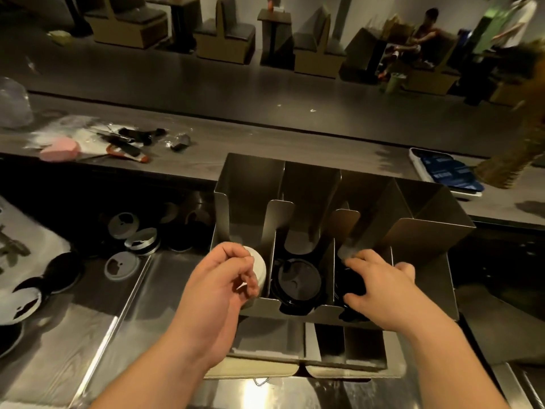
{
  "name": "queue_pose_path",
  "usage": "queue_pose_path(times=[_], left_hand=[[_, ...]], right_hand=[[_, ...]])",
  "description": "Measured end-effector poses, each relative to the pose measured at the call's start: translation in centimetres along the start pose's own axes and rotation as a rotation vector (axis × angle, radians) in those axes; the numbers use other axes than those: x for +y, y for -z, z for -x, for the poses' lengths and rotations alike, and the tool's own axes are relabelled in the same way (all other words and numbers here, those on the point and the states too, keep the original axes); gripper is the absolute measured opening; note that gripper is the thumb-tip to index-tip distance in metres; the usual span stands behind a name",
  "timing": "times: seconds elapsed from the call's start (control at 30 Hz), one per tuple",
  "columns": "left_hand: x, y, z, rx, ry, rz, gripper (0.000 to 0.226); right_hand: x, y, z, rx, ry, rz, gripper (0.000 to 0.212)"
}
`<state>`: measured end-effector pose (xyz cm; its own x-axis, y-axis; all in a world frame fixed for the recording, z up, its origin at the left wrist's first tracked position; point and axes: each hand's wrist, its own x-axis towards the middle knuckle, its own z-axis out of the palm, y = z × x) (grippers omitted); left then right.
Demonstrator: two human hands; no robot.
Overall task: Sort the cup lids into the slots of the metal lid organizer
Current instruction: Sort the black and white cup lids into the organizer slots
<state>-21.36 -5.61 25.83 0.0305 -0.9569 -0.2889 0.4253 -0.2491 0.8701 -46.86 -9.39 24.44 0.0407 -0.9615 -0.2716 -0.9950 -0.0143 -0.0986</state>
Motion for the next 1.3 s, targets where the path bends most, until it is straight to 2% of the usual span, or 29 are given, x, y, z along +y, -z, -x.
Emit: queue_pose_path(times=[0.13,0.33,0.47,0.63,0.8,0.9,1.03,1.3], left_hand=[[0.2,-0.4,0.6,-0.119,0.043,-0.059,0.022],[-0.4,-1.5,0.3,-0.145,0.082,-0.090,0.023],[-1.1,-2.6,0.3,-0.133,0.095,-0.098,0.025],[-2.0,-4.0,0.6,-0.131,0.090,-0.055,0.001],[-2.7,-4.8,0.9,-0.090,0.075,-0.043,0.010],[-2.8,-5.1,1.2,-0.075,0.059,-0.040,0.015],[-3.0,-5.2,1.6,-0.062,0.046,-0.035,0.029],[-3.4,-4.7,1.3,-0.023,0.050,0.008,0.023]], right_hand=[[-0.2,0.1,-0.2,0.001,0.017,0.081,0.069],[0.3,-0.2,0.6,0.031,0.036,-0.055,0.069],[0.8,-0.4,1.0,0.054,0.038,-0.053,0.064],[2.0,0.2,1.7,0.145,0.084,-0.160,0.071],[2.7,-0.4,2.3,0.324,0.142,-0.249,0.043],[1.8,-1.0,2.2,0.261,0.191,-0.160,0.040],[1.1,-1.9,1.4,0.171,0.160,-0.006,0.058],[1.8,-2.0,1.0,0.133,0.185,0.046,0.059]])
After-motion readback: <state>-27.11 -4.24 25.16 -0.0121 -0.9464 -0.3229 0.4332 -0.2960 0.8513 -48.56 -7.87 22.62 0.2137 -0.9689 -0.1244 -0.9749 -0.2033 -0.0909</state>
